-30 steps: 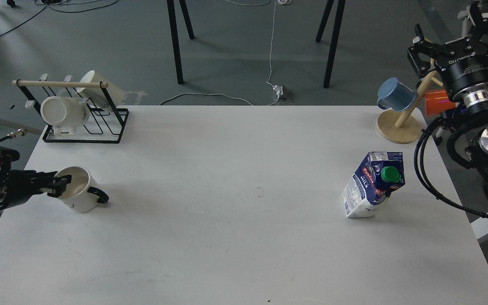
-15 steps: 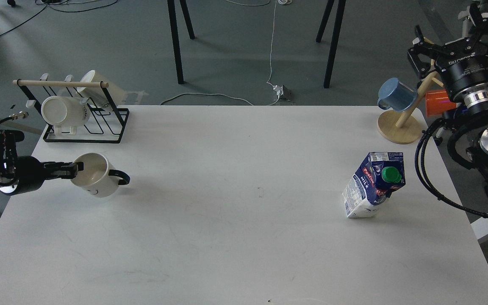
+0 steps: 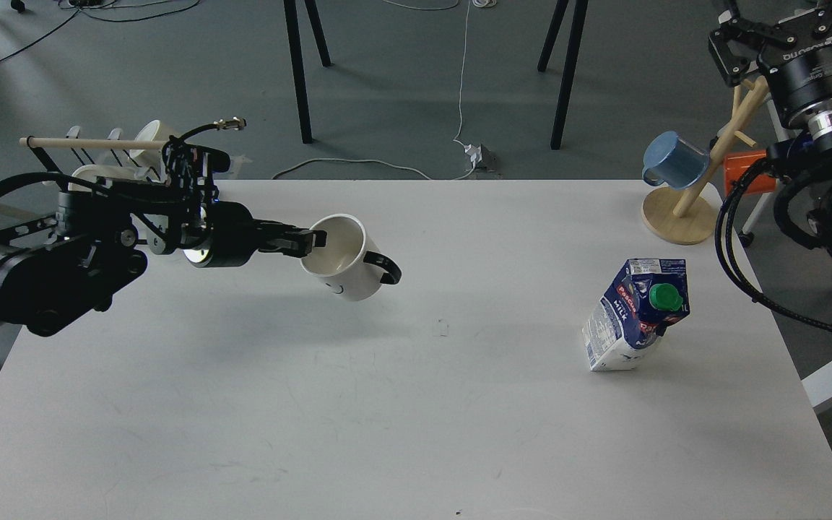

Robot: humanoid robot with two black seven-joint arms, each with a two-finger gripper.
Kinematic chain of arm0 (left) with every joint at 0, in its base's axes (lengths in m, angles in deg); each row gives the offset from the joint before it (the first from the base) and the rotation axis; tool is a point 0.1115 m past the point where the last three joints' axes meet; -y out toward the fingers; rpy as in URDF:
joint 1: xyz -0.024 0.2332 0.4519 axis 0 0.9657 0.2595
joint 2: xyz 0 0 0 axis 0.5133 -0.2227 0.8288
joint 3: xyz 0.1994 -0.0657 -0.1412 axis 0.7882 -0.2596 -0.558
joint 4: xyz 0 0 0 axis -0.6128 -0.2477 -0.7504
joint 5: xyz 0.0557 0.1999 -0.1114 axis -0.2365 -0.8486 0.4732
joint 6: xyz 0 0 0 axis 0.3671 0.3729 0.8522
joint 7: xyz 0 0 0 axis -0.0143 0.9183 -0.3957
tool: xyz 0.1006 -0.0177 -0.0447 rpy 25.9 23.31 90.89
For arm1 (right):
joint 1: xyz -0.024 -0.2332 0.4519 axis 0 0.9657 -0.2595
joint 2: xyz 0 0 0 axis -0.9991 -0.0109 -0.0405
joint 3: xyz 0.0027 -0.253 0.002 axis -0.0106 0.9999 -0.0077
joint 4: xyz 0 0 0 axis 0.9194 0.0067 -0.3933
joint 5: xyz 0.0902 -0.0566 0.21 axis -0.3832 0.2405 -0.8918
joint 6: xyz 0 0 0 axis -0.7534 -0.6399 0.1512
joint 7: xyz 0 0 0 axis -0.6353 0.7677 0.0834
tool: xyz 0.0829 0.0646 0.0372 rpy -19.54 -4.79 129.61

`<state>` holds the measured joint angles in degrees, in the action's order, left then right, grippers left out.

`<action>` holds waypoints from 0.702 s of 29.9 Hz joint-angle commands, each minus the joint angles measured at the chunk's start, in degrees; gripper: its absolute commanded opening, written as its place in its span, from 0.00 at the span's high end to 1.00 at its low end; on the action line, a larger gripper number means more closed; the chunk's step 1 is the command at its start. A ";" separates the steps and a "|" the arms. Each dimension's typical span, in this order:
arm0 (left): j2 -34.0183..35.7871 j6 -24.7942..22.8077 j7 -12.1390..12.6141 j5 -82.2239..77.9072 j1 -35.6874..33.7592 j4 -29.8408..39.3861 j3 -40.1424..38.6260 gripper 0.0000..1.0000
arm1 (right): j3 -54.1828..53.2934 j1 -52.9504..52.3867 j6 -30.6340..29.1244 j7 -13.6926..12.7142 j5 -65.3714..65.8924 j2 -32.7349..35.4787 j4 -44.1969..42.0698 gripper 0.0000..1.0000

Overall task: Place cup and milk with both arms
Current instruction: 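Carry the white mug with the left gripper toward the table center, then lower the mug onto the table and open the left gripper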

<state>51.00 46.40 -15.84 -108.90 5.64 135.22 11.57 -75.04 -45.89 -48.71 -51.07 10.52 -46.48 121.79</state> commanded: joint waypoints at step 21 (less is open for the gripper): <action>-14.69 -0.01 12.18 -16.28 2.85 -1.05 4.32 0.54 | 1.04 -1.72 0.00 -0.03 0.00 1.14 -0.20 0.01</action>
<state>36.10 46.39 -3.50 -125.38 8.43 134.07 16.27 -73.99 -47.61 -48.71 -51.10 10.53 -45.47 121.54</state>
